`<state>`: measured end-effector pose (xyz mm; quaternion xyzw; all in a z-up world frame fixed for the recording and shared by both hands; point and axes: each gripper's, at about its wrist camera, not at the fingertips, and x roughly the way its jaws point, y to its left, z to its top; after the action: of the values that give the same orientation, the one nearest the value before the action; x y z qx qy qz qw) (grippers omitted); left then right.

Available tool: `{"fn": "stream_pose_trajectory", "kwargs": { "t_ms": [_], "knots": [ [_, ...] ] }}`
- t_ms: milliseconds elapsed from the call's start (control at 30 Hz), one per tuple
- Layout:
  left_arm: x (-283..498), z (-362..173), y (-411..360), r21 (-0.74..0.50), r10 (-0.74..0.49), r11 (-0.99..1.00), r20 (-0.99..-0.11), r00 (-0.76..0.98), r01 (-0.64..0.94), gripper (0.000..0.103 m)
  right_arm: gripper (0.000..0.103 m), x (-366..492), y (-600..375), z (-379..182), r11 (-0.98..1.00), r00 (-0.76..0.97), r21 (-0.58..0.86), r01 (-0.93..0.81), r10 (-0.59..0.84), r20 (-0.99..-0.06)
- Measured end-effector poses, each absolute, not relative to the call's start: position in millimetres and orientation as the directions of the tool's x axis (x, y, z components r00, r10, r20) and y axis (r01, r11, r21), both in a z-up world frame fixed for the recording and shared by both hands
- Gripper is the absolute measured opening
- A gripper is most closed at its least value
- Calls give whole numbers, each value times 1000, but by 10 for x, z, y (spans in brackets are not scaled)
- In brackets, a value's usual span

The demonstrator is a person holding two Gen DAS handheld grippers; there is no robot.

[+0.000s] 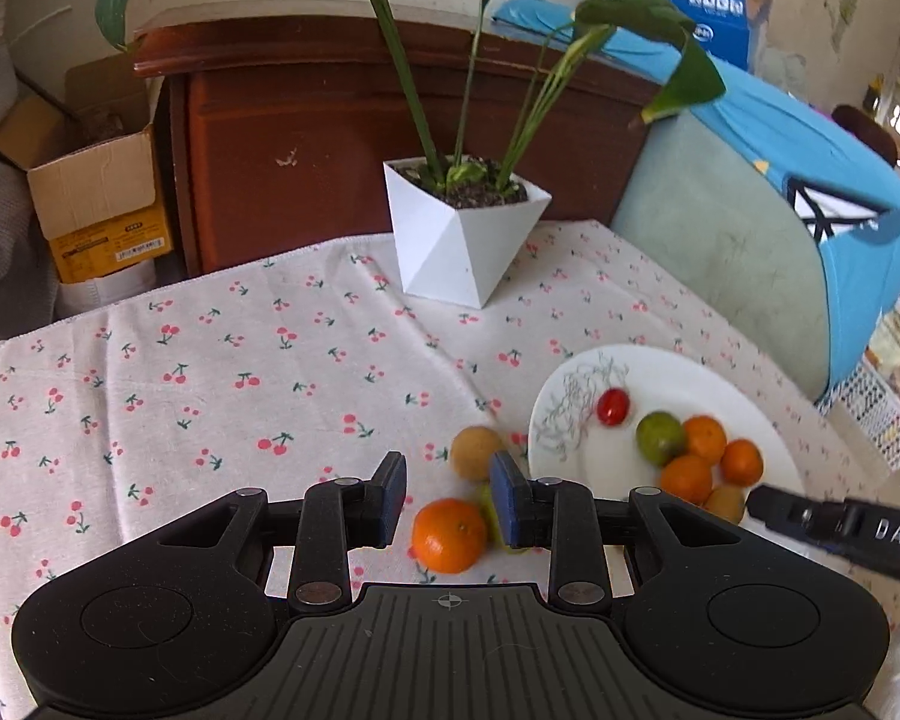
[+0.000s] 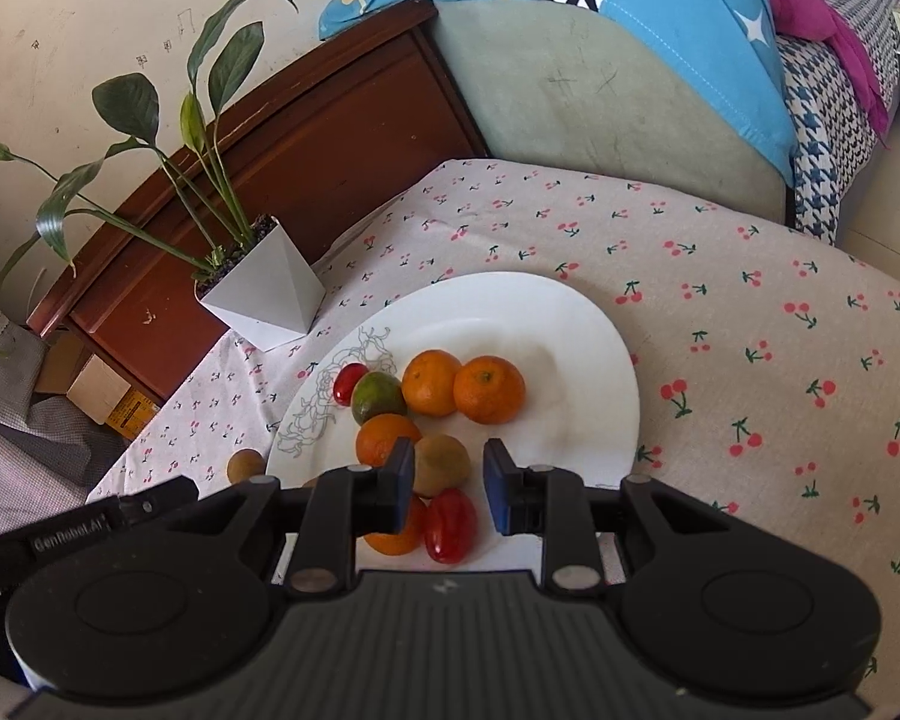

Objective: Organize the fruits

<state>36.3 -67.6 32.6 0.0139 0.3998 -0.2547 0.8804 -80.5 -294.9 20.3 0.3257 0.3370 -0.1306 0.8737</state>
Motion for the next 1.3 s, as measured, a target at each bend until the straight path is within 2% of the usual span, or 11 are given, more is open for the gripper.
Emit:
{"fn": "stream_pose_trajectory", "kwargs": {
  "t_ms": [200,800,1133,1300],
  "knots": [
    [311,192,-676,-136,-442,843,-728,524,521,30,27,-778,-2885,222,779,743,461,426,-10,-670],
    [272,82,-682,-154,-468,817,-740,484,555,29,27,-752,-2885,188,775,737,469,424,5,-676],
    [206,342,-796,-179,-520,804,-673,525,567,28,27,-758,-2903,182,757,734,483,439,8,-679],
    [204,305,-1013,-192,-539,790,-671,509,583,28,27,-765,-2882,183,768,732,477,429,14,-681]
  ]
}}
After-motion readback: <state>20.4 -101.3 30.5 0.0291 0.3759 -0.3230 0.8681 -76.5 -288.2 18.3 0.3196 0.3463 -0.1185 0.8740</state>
